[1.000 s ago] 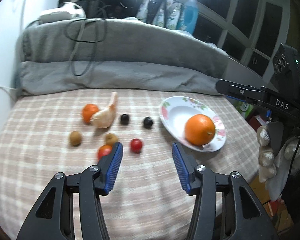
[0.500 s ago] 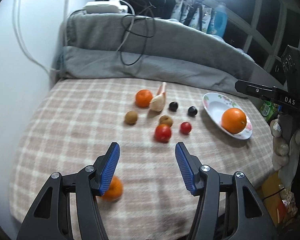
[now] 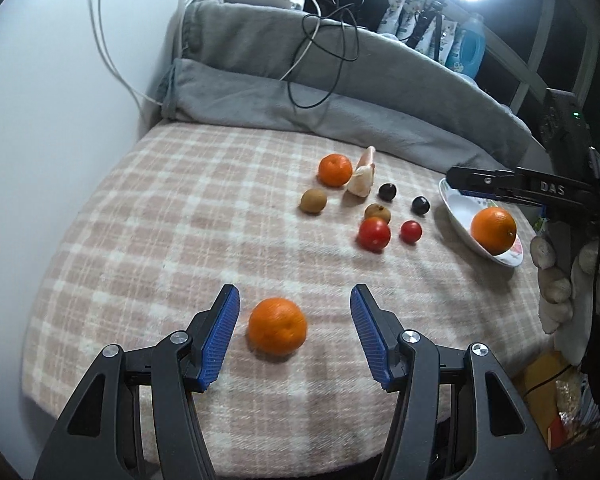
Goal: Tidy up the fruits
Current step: 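Move the left tool to the small tangerine while the right tool approaches a brown kiwi, then grasp the tangerine with the left tool while the right tool grasps the brown kiwi, then carry the tangerine with the left tool while the right tool carries the kiwi to the plate and releases it, then open the left tool to drop the tangerine onto the plate, then withdraw both tools from the plate toward the remaining fruits, then grasp the small brown fruit with the left tool while the right tool grasps a dark grape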
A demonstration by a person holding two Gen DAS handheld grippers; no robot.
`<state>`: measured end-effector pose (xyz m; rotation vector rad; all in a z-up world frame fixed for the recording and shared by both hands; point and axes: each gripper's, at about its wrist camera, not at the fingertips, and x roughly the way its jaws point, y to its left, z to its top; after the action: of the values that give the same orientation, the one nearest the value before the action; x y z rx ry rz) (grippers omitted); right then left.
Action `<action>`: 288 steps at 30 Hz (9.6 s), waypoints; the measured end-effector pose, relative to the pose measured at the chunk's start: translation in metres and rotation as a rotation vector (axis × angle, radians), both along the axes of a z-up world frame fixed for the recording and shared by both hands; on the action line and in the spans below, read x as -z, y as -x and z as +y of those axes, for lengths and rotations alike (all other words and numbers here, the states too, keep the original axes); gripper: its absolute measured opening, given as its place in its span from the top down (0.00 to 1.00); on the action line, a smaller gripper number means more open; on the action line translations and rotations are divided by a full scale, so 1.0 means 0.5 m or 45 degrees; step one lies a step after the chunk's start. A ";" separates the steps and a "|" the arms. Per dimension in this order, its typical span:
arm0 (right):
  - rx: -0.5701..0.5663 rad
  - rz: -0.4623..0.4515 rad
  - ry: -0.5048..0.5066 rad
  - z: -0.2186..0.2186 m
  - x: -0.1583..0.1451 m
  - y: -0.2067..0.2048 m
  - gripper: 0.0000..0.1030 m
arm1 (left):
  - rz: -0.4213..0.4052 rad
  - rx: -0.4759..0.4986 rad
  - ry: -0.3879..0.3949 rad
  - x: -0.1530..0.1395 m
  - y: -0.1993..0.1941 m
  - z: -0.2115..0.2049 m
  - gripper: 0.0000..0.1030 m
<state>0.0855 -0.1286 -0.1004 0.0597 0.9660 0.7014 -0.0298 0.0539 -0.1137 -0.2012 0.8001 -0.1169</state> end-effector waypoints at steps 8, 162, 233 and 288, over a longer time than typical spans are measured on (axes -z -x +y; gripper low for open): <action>-0.015 0.167 -0.036 0.029 0.039 -0.039 0.45 | 0.017 0.014 0.018 0.015 -0.002 0.007 0.44; 0.485 -0.130 0.087 -0.341 -0.019 0.013 0.37 | -0.155 0.604 0.029 -0.080 -0.292 -0.409 0.60; 0.108 -0.195 0.155 -0.097 -0.060 -0.053 0.10 | -0.141 0.146 -0.053 -0.043 -0.205 -0.044 0.33; -0.301 0.150 0.622 0.173 0.132 -0.175 0.77 | 0.085 0.257 0.005 0.095 -0.283 -0.048 0.74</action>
<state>0.1730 -0.0422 -0.1664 -0.4528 1.2481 0.6649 0.1117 0.0300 -0.1611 -0.1280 0.8855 -0.3029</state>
